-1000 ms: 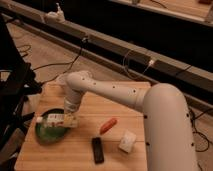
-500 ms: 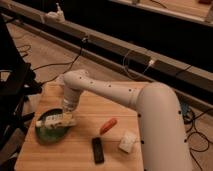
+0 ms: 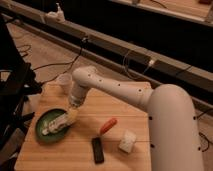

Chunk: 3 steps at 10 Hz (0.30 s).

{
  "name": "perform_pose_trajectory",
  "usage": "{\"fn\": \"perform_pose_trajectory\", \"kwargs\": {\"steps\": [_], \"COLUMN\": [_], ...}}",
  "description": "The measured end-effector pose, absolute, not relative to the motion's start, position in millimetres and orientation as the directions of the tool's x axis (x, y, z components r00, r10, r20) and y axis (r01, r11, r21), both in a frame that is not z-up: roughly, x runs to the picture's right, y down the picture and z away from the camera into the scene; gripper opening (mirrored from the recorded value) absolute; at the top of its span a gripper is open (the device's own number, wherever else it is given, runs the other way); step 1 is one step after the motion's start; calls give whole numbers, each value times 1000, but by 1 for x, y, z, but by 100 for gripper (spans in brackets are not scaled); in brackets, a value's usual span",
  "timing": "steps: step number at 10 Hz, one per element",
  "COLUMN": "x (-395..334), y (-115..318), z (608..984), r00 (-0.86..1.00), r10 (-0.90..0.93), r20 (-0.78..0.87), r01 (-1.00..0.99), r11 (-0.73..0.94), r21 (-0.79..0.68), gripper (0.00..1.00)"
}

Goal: Place the bottle in the ceramic bowl

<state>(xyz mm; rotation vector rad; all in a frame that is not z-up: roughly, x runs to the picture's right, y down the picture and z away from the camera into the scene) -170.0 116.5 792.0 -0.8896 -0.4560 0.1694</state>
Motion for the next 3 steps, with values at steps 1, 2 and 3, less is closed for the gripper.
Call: {"fn": "perform_pose_trajectory", "kwargs": {"steps": [1, 2, 3], "x": [-159, -150, -150], "y": [101, 92, 90], "z": [789, 788, 788], "r00": [876, 866, 864], "r10": [373, 400, 404], "r20": [306, 300, 301], "r01": [-7, -40, -43], "r11": [644, 653, 655], "r21": [-765, -756, -755], "gripper": [65, 65, 65]}}
